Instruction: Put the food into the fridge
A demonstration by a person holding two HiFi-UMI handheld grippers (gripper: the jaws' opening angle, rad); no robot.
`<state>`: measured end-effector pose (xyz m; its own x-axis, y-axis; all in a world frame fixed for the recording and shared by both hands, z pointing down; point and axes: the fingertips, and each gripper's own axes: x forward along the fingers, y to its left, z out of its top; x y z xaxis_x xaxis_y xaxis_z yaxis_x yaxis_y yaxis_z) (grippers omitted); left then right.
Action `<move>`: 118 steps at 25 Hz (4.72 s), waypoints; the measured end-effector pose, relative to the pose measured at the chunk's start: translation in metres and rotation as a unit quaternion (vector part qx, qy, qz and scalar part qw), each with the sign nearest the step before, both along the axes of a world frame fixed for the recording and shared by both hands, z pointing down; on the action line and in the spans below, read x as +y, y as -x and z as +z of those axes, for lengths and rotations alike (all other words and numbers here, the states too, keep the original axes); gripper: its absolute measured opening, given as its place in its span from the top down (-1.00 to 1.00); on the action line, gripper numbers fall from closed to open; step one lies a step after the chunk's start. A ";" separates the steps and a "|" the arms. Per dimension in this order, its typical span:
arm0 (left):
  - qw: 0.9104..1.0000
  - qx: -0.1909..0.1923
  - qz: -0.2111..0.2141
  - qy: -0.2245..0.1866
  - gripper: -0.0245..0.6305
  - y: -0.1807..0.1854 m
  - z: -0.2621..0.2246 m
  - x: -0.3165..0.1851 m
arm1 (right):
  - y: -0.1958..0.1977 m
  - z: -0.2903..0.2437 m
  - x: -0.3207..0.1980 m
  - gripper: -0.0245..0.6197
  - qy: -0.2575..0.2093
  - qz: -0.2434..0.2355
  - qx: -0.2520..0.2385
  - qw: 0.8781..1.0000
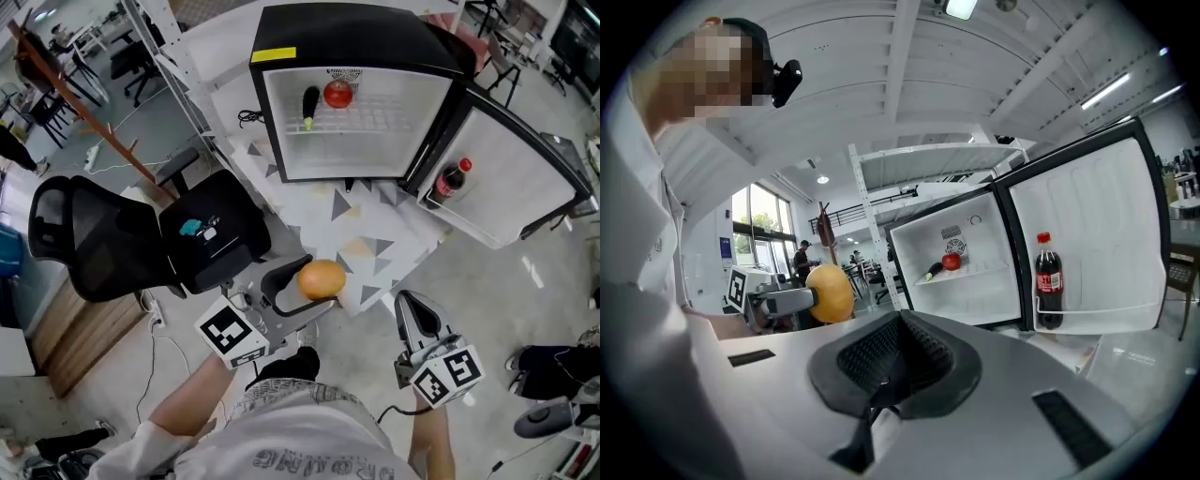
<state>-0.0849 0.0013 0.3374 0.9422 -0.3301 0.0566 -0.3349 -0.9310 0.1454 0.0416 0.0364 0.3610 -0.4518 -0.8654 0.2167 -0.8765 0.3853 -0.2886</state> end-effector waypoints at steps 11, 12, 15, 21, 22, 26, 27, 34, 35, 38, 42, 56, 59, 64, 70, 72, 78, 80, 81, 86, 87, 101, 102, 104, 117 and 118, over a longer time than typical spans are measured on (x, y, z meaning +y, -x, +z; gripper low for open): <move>1.000 -0.001 0.019 -0.005 -0.03 0.019 -0.002 -0.068 | 0.013 -0.008 -0.065 0.92 0.001 0.028 0.001 1.000; 1.000 -0.001 0.019 -0.005 -0.03 0.021 -0.002 -0.072 | 0.015 -0.008 -0.069 0.92 0.001 0.029 0.001 1.000; 1.000 0.001 0.020 -0.006 -0.03 0.023 -0.003 -0.081 | 0.019 -0.008 -0.078 0.92 0.002 0.029 0.002 1.000; 1.000 0.000 0.019 -0.007 -0.03 0.023 -0.003 -0.096 | 0.020 -0.009 -0.095 0.92 0.000 0.031 0.001 1.000; 1.000 0.000 0.020 -0.008 -0.03 0.021 -0.003 -0.099 | 0.019 -0.008 -0.097 0.92 0.001 0.032 0.001 0.999; 1.000 -0.004 0.019 -0.010 -0.03 0.014 -0.002 -0.111 | 0.013 -0.006 -0.110 0.92 0.001 0.033 -0.001 0.999; 1.000 -0.006 0.018 -0.011 -0.03 0.013 -0.001 -0.114 | 0.011 -0.005 -0.114 0.92 0.001 0.032 -0.002 0.999; 1.000 -0.023 0.007 -0.016 -0.03 -0.010 0.001 -0.133 | -0.010 -0.005 -0.139 0.92 -0.006 0.021 -0.011 1.000; 1.000 -0.026 0.005 -0.017 -0.03 -0.014 0.001 -0.136 | -0.014 -0.005 -0.143 0.92 -0.006 0.019 -0.012 1.000; 0.999 -0.033 -0.001 -0.019 -0.03 -0.029 0.003 -0.145 | -0.025 -0.004 -0.154 0.92 -0.008 0.012 -0.017 1.000; 0.999 -0.044 -0.010 -0.023 -0.03 -0.052 0.005 -0.158 | -0.043 -0.004 -0.169 0.92 -0.011 0.001 -0.022 1.000; 0.993 -0.100 -0.032 -0.061 -0.03 -0.120 0.008 -0.225 | -0.083 0.005 -0.217 0.92 -0.017 -0.032 -0.047 0.998; 0.988 -0.123 -0.035 -0.080 -0.03 -0.131 0.011 -0.241 | -0.088 0.006 -0.225 0.92 -0.021 -0.033 -0.052 0.998; 0.982 -0.155 -0.030 -0.104 -0.03 -0.152 0.019 -0.266 | -0.091 0.012 -0.237 0.92 -0.022 -0.037 -0.066 0.997; 0.973 -0.190 -0.027 -0.127 -0.03 -0.171 0.028 -0.296 | -0.097 0.020 -0.248 0.92 -0.023 -0.037 -0.077 0.996; 0.970 -0.202 -0.025 -0.133 -0.03 -0.177 0.031 -0.303 | -0.099 0.023 -0.250 0.92 -0.022 -0.036 -0.082 0.996; 0.956 -0.247 -0.016 -0.159 -0.03 -0.191 0.041 -0.325 | -0.103 0.031 -0.253 0.92 -0.021 -0.033 -0.090 0.995; 0.951 -0.259 -0.013 -0.166 -0.03 -0.195 0.043 -0.332 | -0.104 0.035 -0.254 0.92 -0.018 -0.032 -0.092 0.995; 0.950 -0.265 -0.013 -0.168 -0.03 -0.197 0.044 -0.336 | -0.105 0.037 -0.254 0.92 -0.016 -0.031 -0.093 0.995; 0.941 -0.287 -0.018 -0.176 -0.03 -0.204 0.052 -0.351 | -0.106 0.049 -0.250 0.92 -0.008 -0.030 -0.099 0.995; 0.939 -0.293 -0.019 -0.178 -0.03 -0.206 0.055 -0.354 | -0.106 0.051 -0.250 0.92 -0.006 -0.030 -0.100 0.995; 0.906 -0.359 -0.035 -0.221 -0.03 -0.213 0.075 -0.389 | -0.106 0.066 -0.247 0.92 0.006 -0.037 -0.095 0.995; 0.904 -0.362 -0.035 -0.224 -0.03 -0.214 0.076 -0.390 | -0.105 0.067 -0.247 0.92 0.007 -0.038 -0.094 0.995; 0.901 -0.366 -0.035 -0.230 -0.03 -0.216 0.078 -0.390 | -0.104 0.068 -0.248 0.92 0.009 -0.039 -0.094 0.995; 0.891 -0.382 -0.033 -0.243 -0.04 -0.228 0.094 -0.389 | -0.103 0.072 -0.247 0.92 0.015 -0.044 -0.096 0.994; 0.890 -0.383 -0.033 -0.246 -0.04 -0.229 0.095 -0.389 | -0.104 0.073 -0.246 0.92 0.015 -0.044 -0.097 0.994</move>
